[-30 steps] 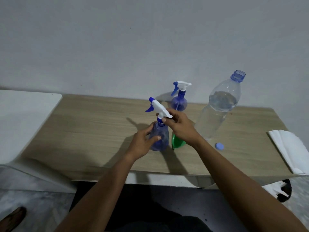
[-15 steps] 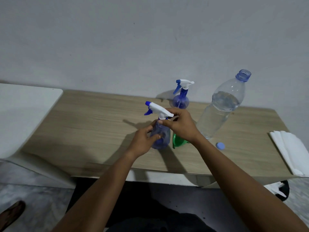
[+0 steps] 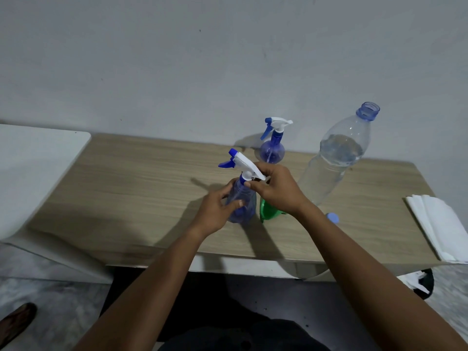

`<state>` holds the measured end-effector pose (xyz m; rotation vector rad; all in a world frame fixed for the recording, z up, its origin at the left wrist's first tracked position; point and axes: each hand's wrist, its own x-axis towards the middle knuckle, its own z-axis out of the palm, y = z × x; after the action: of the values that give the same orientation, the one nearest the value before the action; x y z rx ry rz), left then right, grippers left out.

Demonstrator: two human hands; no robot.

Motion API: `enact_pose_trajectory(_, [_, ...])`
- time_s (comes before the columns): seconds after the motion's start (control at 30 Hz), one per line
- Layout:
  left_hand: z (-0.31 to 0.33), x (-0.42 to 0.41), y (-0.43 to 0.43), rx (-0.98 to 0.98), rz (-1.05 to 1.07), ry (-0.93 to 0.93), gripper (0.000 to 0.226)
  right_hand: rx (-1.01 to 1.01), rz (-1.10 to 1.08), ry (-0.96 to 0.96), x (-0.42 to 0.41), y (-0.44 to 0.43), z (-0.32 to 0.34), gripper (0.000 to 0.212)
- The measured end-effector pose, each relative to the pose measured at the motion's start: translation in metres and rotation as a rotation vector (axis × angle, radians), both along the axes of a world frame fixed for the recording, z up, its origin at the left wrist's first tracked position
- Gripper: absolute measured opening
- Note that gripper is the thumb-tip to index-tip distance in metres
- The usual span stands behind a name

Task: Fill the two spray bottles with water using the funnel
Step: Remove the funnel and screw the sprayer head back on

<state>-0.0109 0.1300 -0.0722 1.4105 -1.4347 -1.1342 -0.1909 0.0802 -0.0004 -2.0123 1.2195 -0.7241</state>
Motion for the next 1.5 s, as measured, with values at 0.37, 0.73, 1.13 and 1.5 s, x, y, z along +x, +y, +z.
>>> enact_pose_trajectory(0.37, [0.002, 0.001, 0.000, 0.008, -0.001, -0.030, 0.059, -0.070, 0.117, 0.270, 0.000, -0.011, 0.014, 0.008])
enact_pose_trajectory(0.73, [0.004, 0.000, 0.002, 0.007, -0.004, -0.002, 0.059, -0.088, 0.137, 0.240, -0.007, -0.005, 0.009, 0.018])
enact_pose_trajectory(1.13, [0.003, -0.001, 0.001, 0.002, -0.006, 0.015, 0.061, -0.148, 0.084, 0.373, -0.001, -0.010, 0.019, 0.031])
enact_pose_trajectory(1.5, [0.004, -0.001, 0.001, 0.000, 0.004, -0.016, 0.055, -0.234, -0.084, 0.273, 0.007, -0.002, -0.002, 0.054])
